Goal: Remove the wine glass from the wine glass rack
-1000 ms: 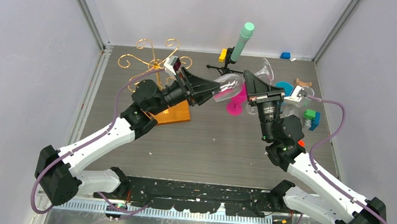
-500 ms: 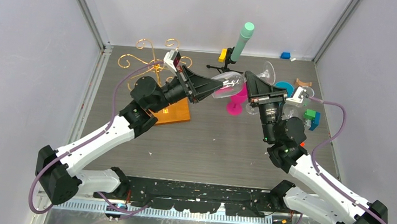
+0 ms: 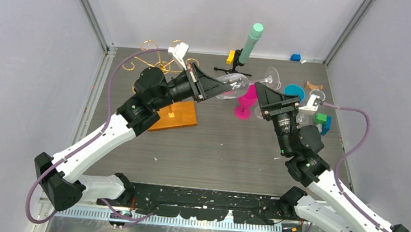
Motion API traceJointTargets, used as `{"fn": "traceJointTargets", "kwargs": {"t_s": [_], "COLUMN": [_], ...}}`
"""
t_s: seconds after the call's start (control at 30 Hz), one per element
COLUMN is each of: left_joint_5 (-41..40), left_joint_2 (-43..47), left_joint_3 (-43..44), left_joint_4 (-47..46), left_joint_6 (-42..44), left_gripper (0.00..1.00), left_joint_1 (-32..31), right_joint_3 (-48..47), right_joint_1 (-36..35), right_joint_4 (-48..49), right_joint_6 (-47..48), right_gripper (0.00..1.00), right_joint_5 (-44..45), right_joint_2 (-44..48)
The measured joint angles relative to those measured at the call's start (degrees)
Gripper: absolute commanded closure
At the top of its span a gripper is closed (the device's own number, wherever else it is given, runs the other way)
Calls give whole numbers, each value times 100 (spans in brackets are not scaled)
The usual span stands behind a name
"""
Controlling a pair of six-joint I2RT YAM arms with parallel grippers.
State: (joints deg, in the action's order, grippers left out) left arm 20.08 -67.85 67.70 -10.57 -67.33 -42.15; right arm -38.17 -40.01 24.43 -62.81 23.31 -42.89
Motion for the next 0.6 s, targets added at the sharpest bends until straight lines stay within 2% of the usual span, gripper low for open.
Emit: {"fn": "traceJointTargets", "kwargs": {"t_s": [0.2, 0.47, 0.6], "left_joint_5": [155, -146, -413], "left_joint_2": [-251, -1132, -1764], "left_joint_3": [809, 2356, 3189], "left_joint_4": [1521, 4284, 5576], "left_joint_6": [1228, 3064, 3899], "left_gripper": [100, 100, 100], "left_joint_1": [-76, -636, -857], "right_joint_3": [-492, -2562, -2889], "right_joint_1": [0, 0, 0], "right_joint_4": [-1934, -4833, -5947], "right_joint_6": [380, 1373, 1690], "right_gripper": [36, 36, 36], "right_joint_5": [-42, -251, 173], "right_joint_2": [732, 570, 540]}}
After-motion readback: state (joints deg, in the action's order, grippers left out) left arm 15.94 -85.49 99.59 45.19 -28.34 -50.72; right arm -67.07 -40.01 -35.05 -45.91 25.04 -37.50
